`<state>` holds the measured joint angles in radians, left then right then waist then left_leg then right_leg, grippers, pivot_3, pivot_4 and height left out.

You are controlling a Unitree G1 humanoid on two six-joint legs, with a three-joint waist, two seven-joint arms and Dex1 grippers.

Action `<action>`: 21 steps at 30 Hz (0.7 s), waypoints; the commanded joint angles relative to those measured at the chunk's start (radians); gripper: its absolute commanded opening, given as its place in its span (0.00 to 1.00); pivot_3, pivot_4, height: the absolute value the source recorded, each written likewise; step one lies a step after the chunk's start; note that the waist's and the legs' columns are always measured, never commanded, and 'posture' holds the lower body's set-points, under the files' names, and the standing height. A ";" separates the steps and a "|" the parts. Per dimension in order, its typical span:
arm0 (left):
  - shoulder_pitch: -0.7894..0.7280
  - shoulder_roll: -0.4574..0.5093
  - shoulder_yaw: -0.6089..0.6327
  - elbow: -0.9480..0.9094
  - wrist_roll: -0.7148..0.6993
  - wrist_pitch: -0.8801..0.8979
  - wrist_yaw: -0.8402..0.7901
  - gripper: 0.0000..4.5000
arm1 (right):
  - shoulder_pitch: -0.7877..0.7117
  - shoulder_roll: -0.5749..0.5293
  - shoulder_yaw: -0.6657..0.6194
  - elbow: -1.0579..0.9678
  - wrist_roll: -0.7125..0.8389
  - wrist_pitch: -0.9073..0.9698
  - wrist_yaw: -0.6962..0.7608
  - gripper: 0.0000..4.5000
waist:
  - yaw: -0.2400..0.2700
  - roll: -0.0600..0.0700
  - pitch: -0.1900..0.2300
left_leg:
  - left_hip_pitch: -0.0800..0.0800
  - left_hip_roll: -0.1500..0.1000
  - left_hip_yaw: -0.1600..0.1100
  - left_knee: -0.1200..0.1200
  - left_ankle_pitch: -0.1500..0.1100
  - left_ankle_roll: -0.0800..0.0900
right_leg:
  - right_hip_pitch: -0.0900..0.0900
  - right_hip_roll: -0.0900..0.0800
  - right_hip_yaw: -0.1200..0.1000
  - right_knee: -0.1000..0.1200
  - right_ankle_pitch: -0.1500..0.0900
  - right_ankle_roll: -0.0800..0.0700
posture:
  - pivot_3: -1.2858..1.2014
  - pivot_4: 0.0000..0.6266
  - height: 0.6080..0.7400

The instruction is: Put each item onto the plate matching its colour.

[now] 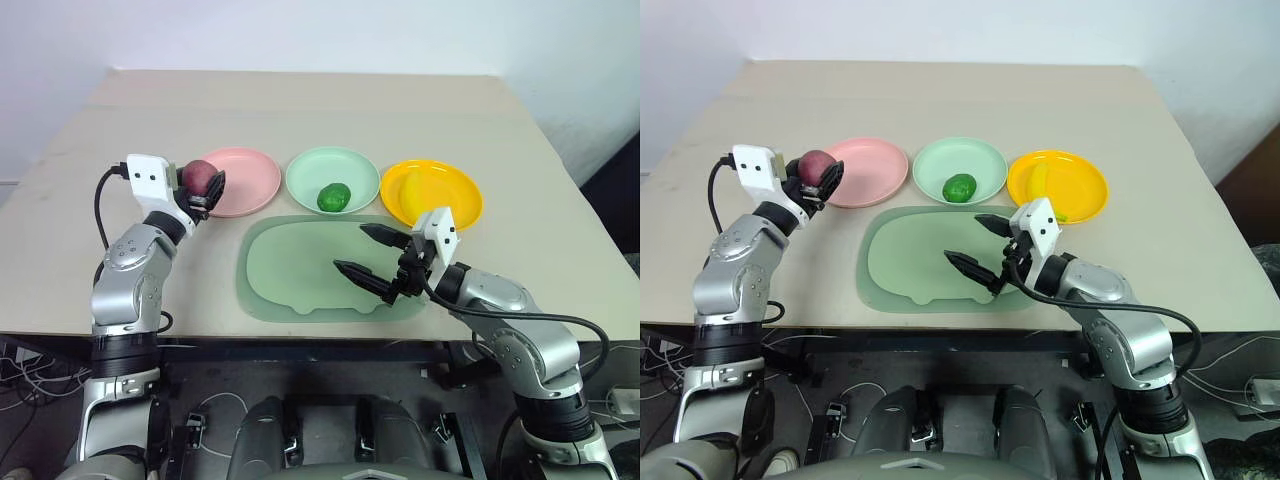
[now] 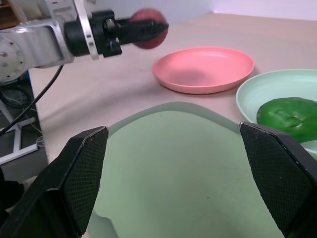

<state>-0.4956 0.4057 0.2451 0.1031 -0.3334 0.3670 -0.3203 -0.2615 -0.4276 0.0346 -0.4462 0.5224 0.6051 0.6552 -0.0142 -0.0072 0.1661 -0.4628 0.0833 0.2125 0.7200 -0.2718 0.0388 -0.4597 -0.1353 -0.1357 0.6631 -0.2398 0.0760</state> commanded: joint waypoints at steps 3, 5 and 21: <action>-0.060 0.003 -0.037 0.111 0.068 -0.047 0.012 0.68 | -0.022 0.004 0.008 0.010 -0.011 -0.042 0.008 1.00 | 0.001 0.000 0.000 | 0.000 0.000 0.000 0.000 0.000 0.000 | 0.000 0.000 0.000 0.000 0.000 0.000 | 0.52 0.24 0.66; -0.082 -0.003 -0.044 0.164 0.080 -0.073 0.005 0.68 | -0.025 0.003 0.010 0.019 -0.013 -0.049 0.010 1.00 | 0.000 0.000 0.000 | 0.000 0.000 0.000 0.000 0.000 0.000 | 0.000 0.000 0.000 0.000 0.000 0.000 | 0.52 0.24 0.66; -0.036 0.009 -0.036 0.129 0.064 -0.137 -0.131 1.00 | 0.029 0.004 0.010 0.013 -0.034 -0.089 -0.002 1.00 | -0.002 0.000 0.000 | 0.000 0.001 0.001 0.000 0.000 0.000 | -0.001 0.000 0.000 0.000 0.000 0.000 | 0.52 0.24 0.66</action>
<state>-0.5343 0.3948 0.1999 0.2974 -0.2539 0.2681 -0.4299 -0.2343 -0.4272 0.0557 -0.4050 0.4874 0.5502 0.6531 -0.0163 -0.0075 0.1660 -0.4632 0.0839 0.2130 0.7199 -0.2719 0.0386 -0.4608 -0.1356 -0.1356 0.6630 -0.2398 0.0760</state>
